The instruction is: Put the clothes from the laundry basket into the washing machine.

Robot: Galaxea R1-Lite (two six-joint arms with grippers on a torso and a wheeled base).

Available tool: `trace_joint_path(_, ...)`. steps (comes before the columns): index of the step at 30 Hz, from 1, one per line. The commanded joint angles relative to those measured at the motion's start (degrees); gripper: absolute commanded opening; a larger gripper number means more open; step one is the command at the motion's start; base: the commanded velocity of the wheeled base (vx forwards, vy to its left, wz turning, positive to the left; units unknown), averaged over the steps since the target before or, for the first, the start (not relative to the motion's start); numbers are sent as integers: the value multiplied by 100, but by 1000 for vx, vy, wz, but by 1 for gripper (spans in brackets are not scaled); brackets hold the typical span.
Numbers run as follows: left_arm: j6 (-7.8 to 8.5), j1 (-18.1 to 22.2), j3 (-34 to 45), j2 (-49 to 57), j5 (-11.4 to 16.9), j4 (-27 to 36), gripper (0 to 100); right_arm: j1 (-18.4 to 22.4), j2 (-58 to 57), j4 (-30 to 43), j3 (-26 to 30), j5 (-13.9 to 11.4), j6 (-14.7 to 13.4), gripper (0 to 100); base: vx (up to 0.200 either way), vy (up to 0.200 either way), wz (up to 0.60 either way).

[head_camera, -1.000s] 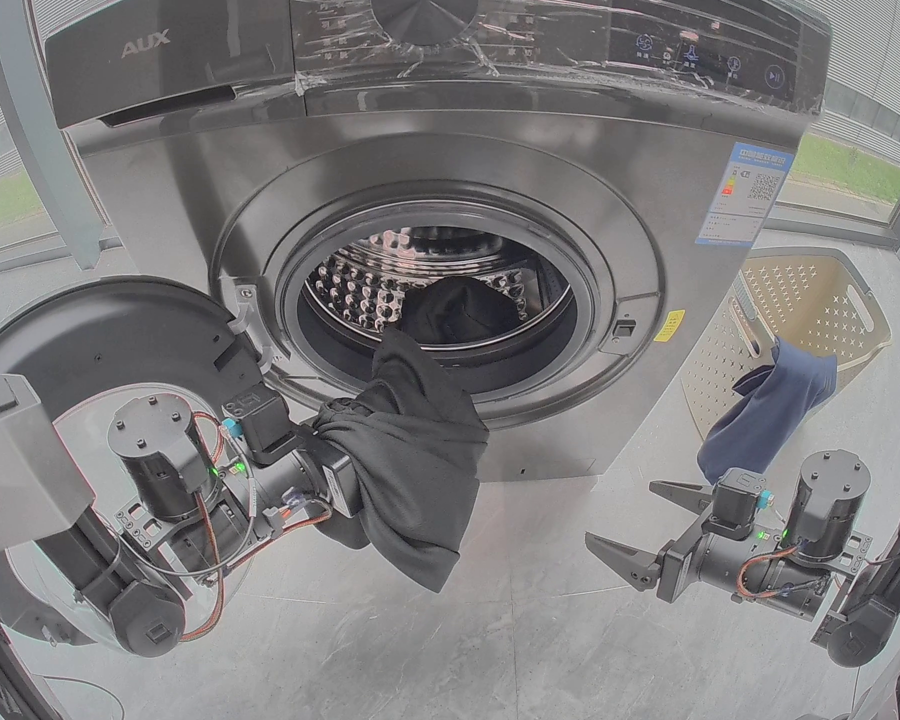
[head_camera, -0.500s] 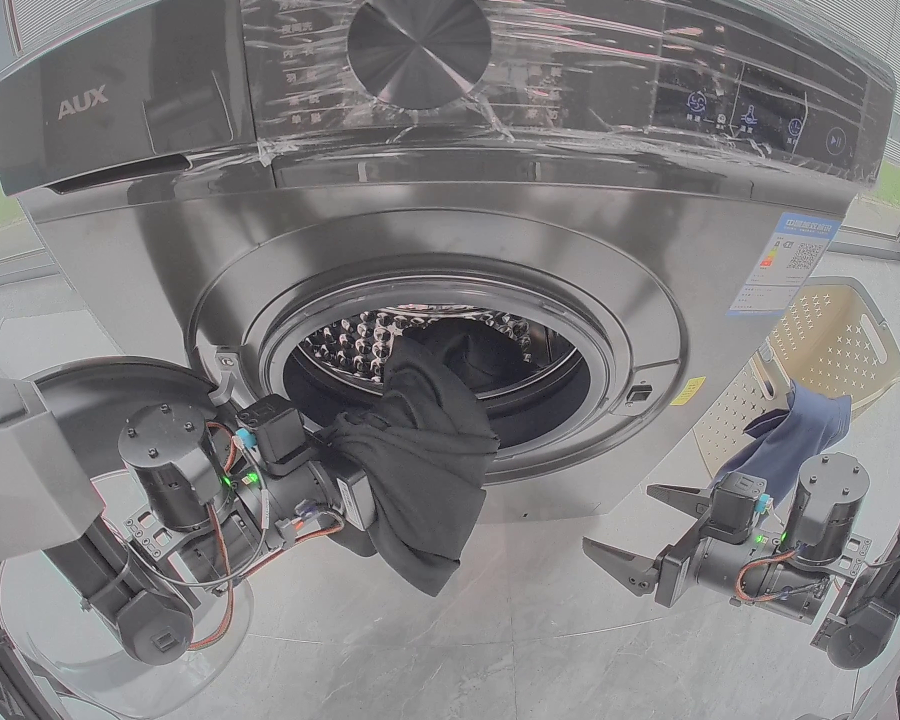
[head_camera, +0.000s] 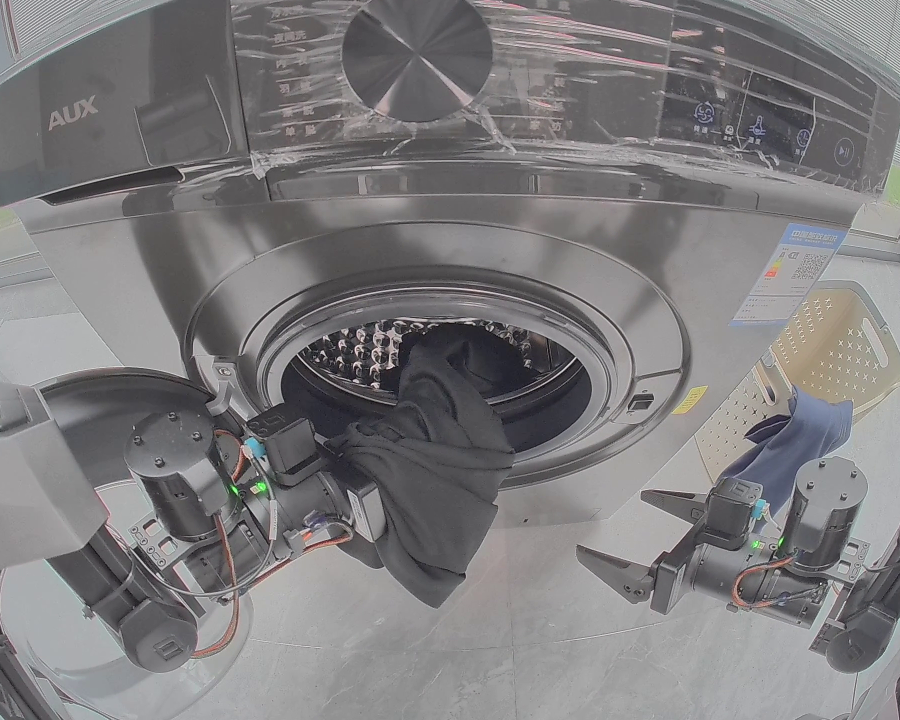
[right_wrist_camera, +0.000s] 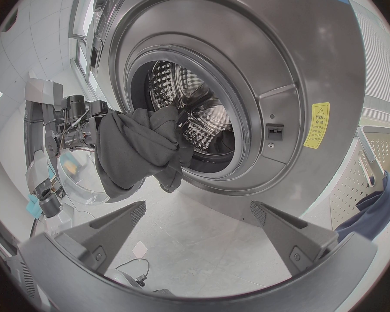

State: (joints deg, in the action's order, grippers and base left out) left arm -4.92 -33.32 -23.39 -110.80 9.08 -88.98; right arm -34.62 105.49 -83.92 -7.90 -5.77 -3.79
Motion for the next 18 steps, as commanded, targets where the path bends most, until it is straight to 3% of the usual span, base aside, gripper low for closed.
trace_joint_path(1, -17, -105, -25, -21, -3, -5, 0, -150, -37, -10, -1, 40, 1, 100, 0, 0, 0)
trace_joint_path(5, -8, -386, -376, -293, -56, 12, 0, -344, -107, -2, -10, 58, -8, 100, 0, 0, 0)
trace_joint_path(9, 27, -369, -886, -715, -47, 3, 0, -344, -107, -10, 8, 49, -8, 100, 0, 0, 0)
trace_joint_path(13, -79, -395, -1141, -847, 50, 12, 0, -352, -98, -2, 17, 49, -8, 100, 0, 0, 0)
trace_joint_path(18, -79, -351, -1704, -1321, 32, 12, 0, -361, -90, -10, 8, 49, -8, 100, 0, 0, 0)
